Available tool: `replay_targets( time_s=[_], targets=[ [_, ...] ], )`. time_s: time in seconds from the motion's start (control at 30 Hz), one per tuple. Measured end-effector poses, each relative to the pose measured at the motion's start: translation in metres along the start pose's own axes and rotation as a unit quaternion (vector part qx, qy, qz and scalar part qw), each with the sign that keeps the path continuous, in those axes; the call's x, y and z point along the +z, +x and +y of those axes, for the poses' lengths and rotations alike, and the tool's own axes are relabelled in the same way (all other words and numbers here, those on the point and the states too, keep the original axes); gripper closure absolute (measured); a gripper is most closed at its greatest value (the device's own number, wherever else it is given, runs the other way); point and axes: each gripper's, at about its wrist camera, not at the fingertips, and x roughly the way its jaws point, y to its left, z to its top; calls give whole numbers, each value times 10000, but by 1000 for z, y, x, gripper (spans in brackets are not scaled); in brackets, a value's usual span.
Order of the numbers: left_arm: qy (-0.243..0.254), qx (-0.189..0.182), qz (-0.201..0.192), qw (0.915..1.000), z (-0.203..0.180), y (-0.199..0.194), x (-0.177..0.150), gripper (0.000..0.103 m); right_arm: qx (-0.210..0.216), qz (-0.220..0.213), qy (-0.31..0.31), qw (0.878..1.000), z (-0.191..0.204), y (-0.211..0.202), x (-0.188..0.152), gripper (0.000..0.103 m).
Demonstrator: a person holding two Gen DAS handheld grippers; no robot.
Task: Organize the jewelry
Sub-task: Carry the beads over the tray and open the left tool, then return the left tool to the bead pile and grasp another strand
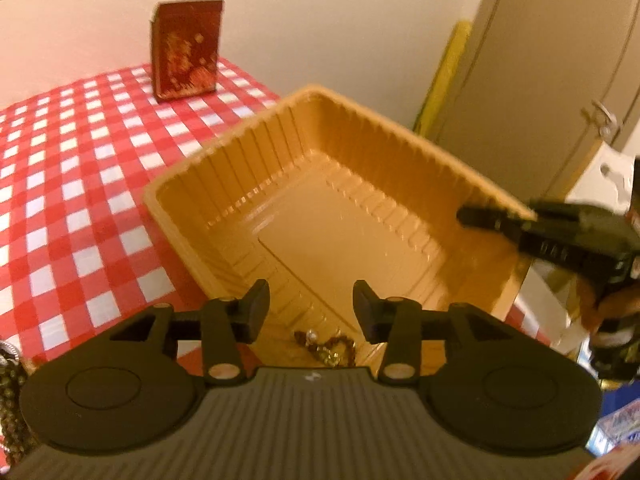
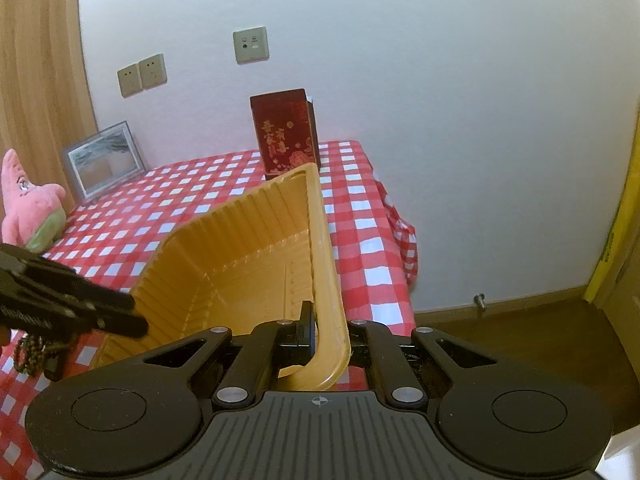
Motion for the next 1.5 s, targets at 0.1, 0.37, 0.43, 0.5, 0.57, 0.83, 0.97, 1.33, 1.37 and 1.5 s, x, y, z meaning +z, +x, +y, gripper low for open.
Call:
replay_targets(
  time_s=[0.1, 0.37, 0.43, 0.5, 0.57, 0.83, 0.97, 1.33, 1.37, 1.5],
  targets=[
    [-143, 30, -259, 9996, 3, -20, 0, 61, -5, 4, 23, 10000, 0, 0, 0, 98],
    [-516, 675, -376, 9957, 22, -81, -40, 61, 12, 6, 35, 10000, -1, 2, 1, 98],
    [-662, 958, -293, 9928, 32, -95, -56, 61, 27, 3, 35, 10000, -1, 2, 0, 98],
    [-834, 1225, -230, 9887, 42, -108, -71, 61, 43, 8, 37, 10000, -2, 2, -1, 98],
    [-1005, 1477, -138, 9838, 53, -119, -85, 62, 58, 5, 36, 10000, -3, 2, -2, 98],
    [-1342, 2120, 12, 9680, 85, -133, -114, 65, 59, 68, 23, 10000, -3, 2, -4, 98],
    [-1116, 2149, -6, 9702, 81, -125, -111, 70, 52, 69, 8, 10000, -2, 2, -3, 98],
    [-455, 2151, -4, 9755, 91, -89, -87, 84, 19, 104, 35, 9999, -1, 3, -4, 98],
    [-437, 2135, 16, 9760, 93, -86, -85, 86, 12, 109, 39, 9999, -2, 3, -4, 98],
    [-386, 2126, 58, 9764, 98, -77, -81, 89, -8, 115, 56, 9999, -2, 4, -4, 98]
  ],
)
